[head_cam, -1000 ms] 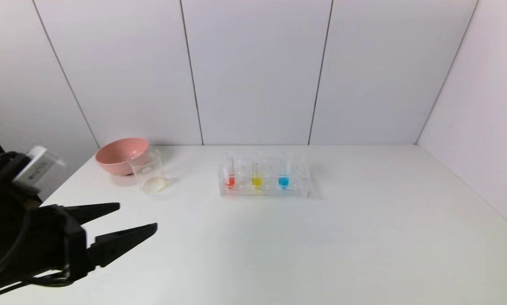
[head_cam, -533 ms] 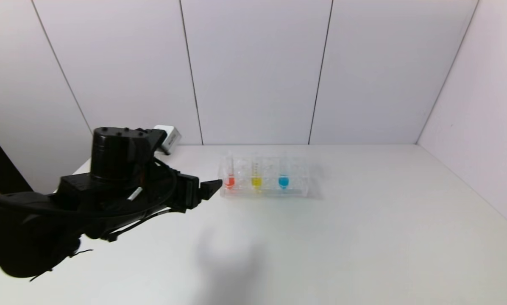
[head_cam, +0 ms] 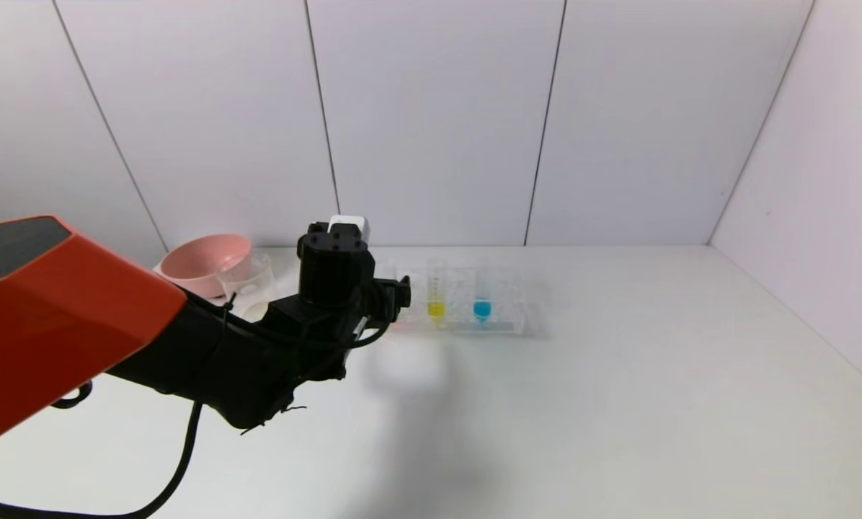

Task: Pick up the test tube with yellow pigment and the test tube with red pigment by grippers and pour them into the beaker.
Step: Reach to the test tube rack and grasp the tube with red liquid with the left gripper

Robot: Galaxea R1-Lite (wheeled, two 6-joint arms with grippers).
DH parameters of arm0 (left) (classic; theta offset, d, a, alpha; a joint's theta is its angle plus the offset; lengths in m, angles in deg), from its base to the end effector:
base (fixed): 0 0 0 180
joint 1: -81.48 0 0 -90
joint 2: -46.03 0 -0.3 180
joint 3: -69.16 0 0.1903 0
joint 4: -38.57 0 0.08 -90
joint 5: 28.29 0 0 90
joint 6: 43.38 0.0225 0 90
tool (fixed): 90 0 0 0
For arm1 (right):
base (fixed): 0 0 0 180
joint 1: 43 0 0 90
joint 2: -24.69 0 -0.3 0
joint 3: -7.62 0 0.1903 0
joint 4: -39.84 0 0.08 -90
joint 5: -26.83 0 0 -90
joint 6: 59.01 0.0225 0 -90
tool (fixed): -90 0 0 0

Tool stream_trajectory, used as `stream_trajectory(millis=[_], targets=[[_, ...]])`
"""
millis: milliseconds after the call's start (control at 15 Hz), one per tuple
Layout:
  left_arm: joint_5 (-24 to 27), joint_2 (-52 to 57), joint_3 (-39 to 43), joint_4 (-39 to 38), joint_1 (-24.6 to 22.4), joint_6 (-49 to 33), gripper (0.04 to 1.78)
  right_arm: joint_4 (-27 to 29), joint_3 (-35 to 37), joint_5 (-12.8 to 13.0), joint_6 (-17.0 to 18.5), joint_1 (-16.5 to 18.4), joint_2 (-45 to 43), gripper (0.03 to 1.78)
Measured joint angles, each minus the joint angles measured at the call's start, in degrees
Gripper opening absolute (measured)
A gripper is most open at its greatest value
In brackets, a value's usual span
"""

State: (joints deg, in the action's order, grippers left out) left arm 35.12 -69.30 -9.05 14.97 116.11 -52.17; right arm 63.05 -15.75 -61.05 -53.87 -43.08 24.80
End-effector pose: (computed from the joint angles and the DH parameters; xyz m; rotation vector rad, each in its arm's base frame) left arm 0.3163 -0.2062 0.1329 -0.0324 0.2132 -0.1236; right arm -0.0227 -0.0009 0.0758 0.0897 -0.0025 -0.0355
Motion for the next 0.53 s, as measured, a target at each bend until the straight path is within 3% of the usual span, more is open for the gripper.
stream_trajectory(millis=[200,533], targets=[[-3.07,-4.41,-1.05,-7.46,0.24,0.24,1.78,0.00,0.00,0.02,0.02,0.00,0.00,1.71],[-3.45,-7.03,-1.73,-8.90,0.27,0.20,1.78,0.00,0.00,0.02,0.02,0.00,0.00,1.71]])
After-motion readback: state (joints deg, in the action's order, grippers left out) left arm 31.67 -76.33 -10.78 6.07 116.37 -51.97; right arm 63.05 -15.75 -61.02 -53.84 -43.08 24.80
